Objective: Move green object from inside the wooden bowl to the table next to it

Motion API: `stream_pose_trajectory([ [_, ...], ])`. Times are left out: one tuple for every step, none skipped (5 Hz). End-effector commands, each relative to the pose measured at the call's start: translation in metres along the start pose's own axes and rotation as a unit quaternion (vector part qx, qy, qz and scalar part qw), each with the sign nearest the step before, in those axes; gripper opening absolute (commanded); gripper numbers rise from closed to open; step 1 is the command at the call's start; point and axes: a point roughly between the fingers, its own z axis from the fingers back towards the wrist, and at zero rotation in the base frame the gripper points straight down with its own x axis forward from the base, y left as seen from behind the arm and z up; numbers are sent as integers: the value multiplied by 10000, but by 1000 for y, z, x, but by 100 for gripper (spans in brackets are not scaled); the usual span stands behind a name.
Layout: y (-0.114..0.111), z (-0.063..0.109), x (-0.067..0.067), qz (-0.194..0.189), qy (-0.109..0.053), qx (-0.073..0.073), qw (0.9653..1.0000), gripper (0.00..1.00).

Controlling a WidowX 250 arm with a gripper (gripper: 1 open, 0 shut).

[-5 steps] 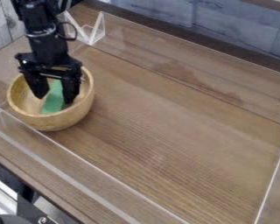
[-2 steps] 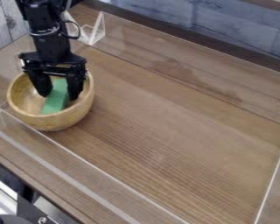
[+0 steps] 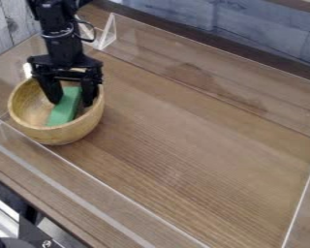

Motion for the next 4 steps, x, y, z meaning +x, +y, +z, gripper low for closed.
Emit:
stream_pose_trajectory([
  [8,12,3,-248,-153,24,9996,100],
  [19,18,-2,-434,-131,18,9990,100],
  [16,9,7,-566,-125,3,9983,100],
  [10,1,16,-713,-138,-6,9974,100],
])
